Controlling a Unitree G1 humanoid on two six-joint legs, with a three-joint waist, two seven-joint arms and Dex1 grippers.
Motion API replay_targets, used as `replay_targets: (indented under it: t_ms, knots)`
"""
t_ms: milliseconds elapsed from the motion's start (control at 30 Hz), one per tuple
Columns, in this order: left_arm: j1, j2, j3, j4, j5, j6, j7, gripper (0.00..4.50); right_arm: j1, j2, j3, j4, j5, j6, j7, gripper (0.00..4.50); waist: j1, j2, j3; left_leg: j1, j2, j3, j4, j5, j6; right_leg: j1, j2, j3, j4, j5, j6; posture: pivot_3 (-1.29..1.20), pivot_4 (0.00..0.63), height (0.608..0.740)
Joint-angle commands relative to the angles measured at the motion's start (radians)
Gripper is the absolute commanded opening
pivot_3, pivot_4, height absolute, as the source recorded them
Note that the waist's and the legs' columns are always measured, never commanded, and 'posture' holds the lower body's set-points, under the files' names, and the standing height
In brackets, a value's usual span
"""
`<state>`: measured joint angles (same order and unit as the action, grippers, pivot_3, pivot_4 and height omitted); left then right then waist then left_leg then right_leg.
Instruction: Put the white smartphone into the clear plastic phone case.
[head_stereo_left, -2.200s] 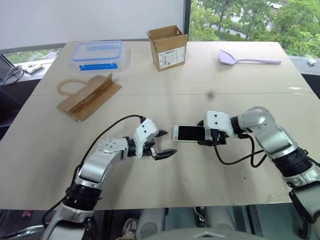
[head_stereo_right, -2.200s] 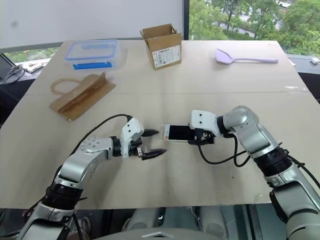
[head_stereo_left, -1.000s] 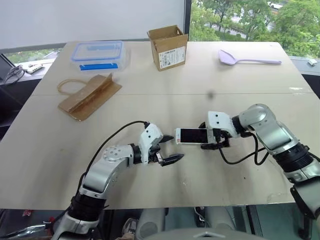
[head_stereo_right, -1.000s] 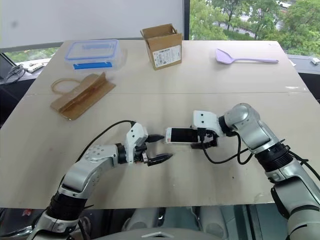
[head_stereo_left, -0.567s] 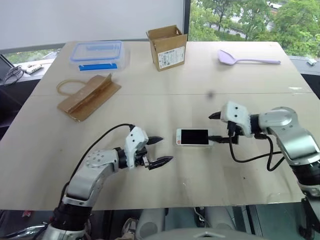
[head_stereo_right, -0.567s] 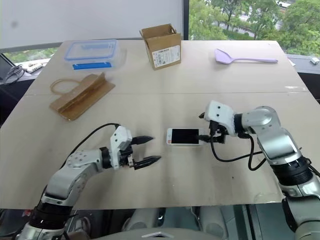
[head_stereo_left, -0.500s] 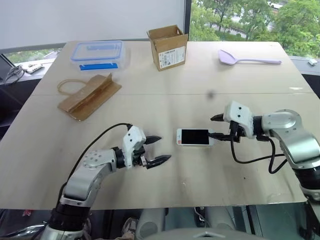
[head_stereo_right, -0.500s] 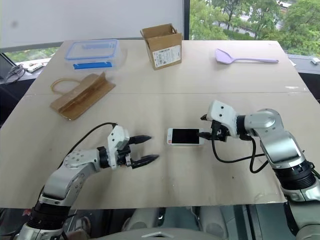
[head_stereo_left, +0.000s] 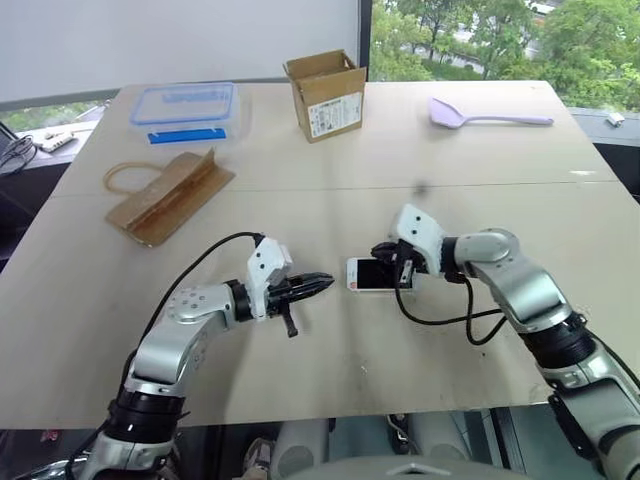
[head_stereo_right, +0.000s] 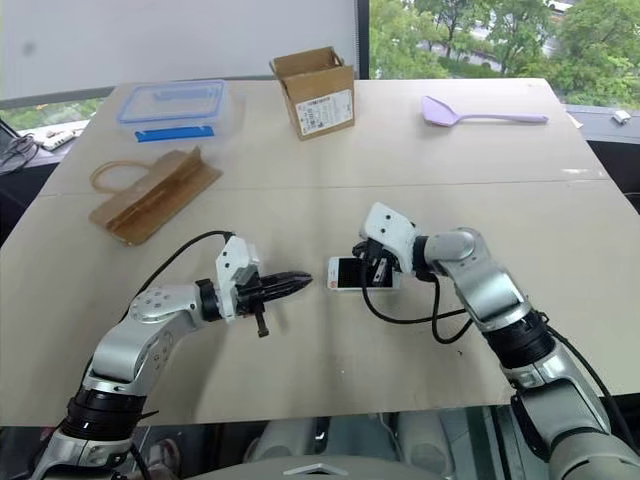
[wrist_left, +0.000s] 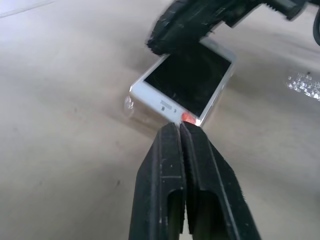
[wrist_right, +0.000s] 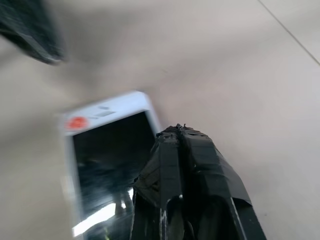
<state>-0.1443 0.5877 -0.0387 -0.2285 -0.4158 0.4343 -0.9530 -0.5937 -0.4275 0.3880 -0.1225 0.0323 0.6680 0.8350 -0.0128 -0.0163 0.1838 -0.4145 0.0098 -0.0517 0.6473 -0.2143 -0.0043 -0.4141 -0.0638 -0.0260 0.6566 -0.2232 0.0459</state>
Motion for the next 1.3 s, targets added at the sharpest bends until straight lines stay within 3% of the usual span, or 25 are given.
replay_targets:
  t_ms: [33,200,333,433,600,833,1067,1167,1300]
  knots:
    - [0.007,0.015,0.02,-0.061,-0.017,0.018,0.018,0.04,0.007,-0.011,0.062,-0.04,-0.008,0.015,0.032,0.0,-0.001,0.0,0.0,0.0,0.0,0.0,0.0,0.0,0.0,0.0,0.0,0.0,0.0,0.0,0.0,0.0,0.15,0.74]
    - [0.037,0.029,0.04,-0.091,-0.021,0.038,0.043,0.04,0.044,-0.011,0.093,-0.053,-0.042,-0.04,0.007,0.0,-0.003,0.0,0.0,0.001,0.0,0.0,-0.001,0.0,0.0,0.0,0.0,0.0,0.0,0.0,0.001,0.0,0.15,0.74]
    - [0.049,0.033,0.047,-0.104,-0.023,0.047,0.053,0.04,0.016,0.024,-0.026,-0.08,0.022,-0.07,-0.023,0.0,-0.002,0.0,0.0,0.001,0.0,0.0,0.0,0.0,0.0,0.0,0.0,0.0,0.0,-0.002,-0.002,0.0,0.15,0.74]
    - [0.052,0.036,0.048,-0.111,-0.026,0.056,0.055,0.04,0.029,-0.005,-0.06,-0.161,0.11,-0.025,0.053,0.0,0.0,0.0,0.0,0.0,0.0,0.0,0.0,0.0,0.0,0.0,0.0,0.0,0.0,-0.002,-0.001,0.0,0.15,0.74]
    - [0.044,0.04,0.039,-0.104,-0.025,0.058,0.052,0.04,0.073,-0.062,0.028,-0.165,0.1,-0.016,0.106,0.0,-0.001,0.0,0.0,0.0,0.0,-0.001,-0.001,0.0,0.0,0.0,0.0,0.0,0.0,-0.001,0.001,0.0,0.15,0.74]
    - [0.011,0.044,0.023,-0.072,-0.012,0.051,0.038,0.04,0.1,-0.078,0.136,-0.007,-0.023,-0.08,0.061,0.0,-0.003,-0.001,-0.002,0.002,0.001,0.0,0.0,0.0,0.0,0.001,0.001,0.0,0.0,-0.003,-0.002,0.0,0.15,0.74]
    - [-0.008,0.043,-0.003,-0.005,0.025,0.004,0.004,0.04,0.142,-0.071,-0.071,-0.193,0.098,-0.016,0.01,0.0,0.005,-0.001,-0.002,0.001,0.0,0.0,0.001,0.0,0.0,0.001,0.0,0.0,0.0,-0.003,-0.002,0.0,0.15,0.74]
    - [-0.023,0.026,-0.03,0.036,0.047,-0.022,-0.001,0.04,0.176,-0.104,-0.189,-0.342,0.193,0.088,0.013,0.0,0.006,-0.001,-0.001,0.0,0.0,0.0,0.001,0.0,0.0,0.0,0.0,0.0,0.0,-0.002,-0.002,0.0,0.15,0.74]
    - [-0.04,0.008,-0.06,0.083,0.074,-0.044,0.0,0.04,0.229,-0.188,-0.273,-0.424,0.187,0.157,-0.035,0.0,0.002,-0.001,-0.001,0.0,0.0,0.0,-0.001,0.0,0.0,0.0,0.0,0.0,0.0,-0.002,-0.002,0.0,0.15,0.74]
